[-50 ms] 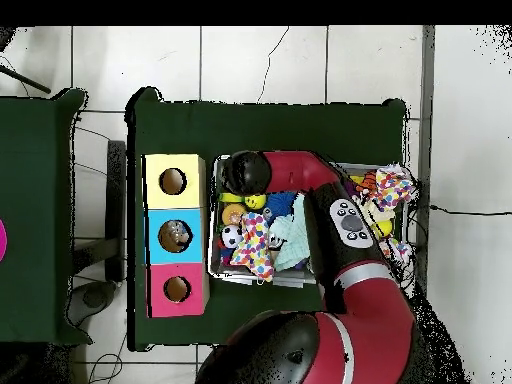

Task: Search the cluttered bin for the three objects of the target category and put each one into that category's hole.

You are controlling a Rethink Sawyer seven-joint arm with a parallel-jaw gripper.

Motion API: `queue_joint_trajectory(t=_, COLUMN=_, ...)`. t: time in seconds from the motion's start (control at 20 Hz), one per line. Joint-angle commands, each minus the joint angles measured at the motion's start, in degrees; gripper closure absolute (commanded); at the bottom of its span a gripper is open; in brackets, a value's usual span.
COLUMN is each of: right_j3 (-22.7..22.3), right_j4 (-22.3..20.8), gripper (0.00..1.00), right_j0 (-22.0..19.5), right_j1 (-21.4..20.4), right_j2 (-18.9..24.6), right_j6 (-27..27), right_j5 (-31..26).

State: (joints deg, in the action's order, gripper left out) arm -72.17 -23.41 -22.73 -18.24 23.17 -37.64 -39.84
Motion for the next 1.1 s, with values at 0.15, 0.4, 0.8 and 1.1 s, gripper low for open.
queue_joint_trajectory(t=0.15, right_j3=-1.5, right_j4=0.9, gripper=0.00, right_j0=2.8, right_j1=-0.3, right_j2=0.1, right_j6=-9.8, right_j5=0.7)
queue_joint_trajectory(t=0.4, right_j3=-1.9, right_j4=1.6, gripper=0.00, right_j0=2.9, right_j1=-0.5, right_j2=0.1, right_j6=-10.3, right_j5=0.9)
queue_joint_trajectory(t=0.8, right_j3=-2.0, right_j4=2.0, gripper=0.00, right_j0=3.6, right_j1=-0.3, right_j2=0.0, right_j6=-11.7, right_j5=1.8)
queue_joint_trajectory(t=1.1, right_j3=-1.4, right_j4=2.3, gripper=0.00, right_j0=5.6, right_j1=0.1, right_j2=-1.3, right_j6=-14.6, right_j5=2.8)
